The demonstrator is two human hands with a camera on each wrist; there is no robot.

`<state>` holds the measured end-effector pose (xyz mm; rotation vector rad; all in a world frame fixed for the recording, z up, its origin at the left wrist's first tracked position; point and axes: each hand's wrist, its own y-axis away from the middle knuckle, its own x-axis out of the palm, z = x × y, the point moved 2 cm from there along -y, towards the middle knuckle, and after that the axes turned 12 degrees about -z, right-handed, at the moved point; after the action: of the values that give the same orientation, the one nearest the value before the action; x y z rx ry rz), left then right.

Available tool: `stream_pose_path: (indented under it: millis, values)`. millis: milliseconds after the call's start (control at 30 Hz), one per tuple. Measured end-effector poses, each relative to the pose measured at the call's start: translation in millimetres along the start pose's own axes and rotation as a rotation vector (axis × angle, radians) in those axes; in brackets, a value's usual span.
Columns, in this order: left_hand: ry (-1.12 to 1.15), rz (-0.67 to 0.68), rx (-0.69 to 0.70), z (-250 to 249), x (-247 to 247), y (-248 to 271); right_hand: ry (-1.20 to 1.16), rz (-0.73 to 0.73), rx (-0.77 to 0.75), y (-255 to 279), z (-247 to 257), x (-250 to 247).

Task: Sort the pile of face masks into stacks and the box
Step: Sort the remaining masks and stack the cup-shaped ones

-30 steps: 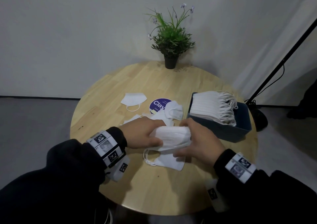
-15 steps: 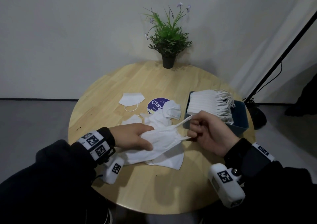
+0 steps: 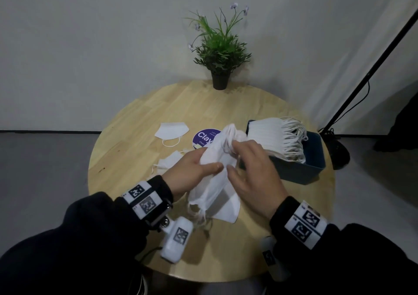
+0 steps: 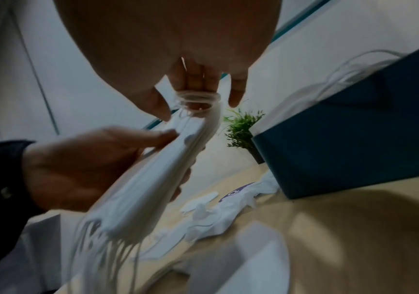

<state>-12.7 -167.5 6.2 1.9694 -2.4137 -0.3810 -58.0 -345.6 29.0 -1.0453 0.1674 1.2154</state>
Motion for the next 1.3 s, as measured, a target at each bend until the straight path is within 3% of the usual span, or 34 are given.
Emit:
stream_pose_path:
  millis: [133, 233, 333, 433, 567, 667, 833, 900, 1133, 1200, 1300]
  values:
    - [0.078, -0.141, 0.107, -9, 8, 1, 0.058, 0.073, -0.045, 8, 5, 11]
    - [0.083, -0.224, 0.174, -14, 6, -1, -0.05, 0.085, -0.007, 9, 12, 9]
    - [0.022, -0.291, 0.242, -17, 2, -2, -0.207, -0.04, 0.035, 3, 13, 2]
    - [0.02, -0.297, 0.282, -16, -3, -5, -0.528, -0.215, 0.271, -7, 11, -9]
    - [0.125, -0.225, 0.255, -16, -5, -8, -0.984, -0.456, 0.668, -21, 10, -26]
    - [0.165, -0.083, 0.221, -21, -5, -7, -1.021, -0.506, 0.816, -28, -4, -29]
    - [0.049, 0.264, 0.137, -25, 5, 3, -1.194, -0.007, 0.758, -33, -5, -19]
    - [0.082, 0.303, 0.09, -25, 12, 8, -1.261, 0.057, 0.694, -30, 3, -15]
    - [0.21, 0.276, -0.082, -16, 20, 10, -1.211, -0.066, 0.713, -27, 14, -13]
    - [0.166, 0.24, -0.084, -19, 19, 9, -1.232, -0.105, 0.739, -28, 13, -14]
    - [0.006, 0.311, -0.119, -19, 14, 10, -1.283, -0.209, 0.794, -32, 9, -20]
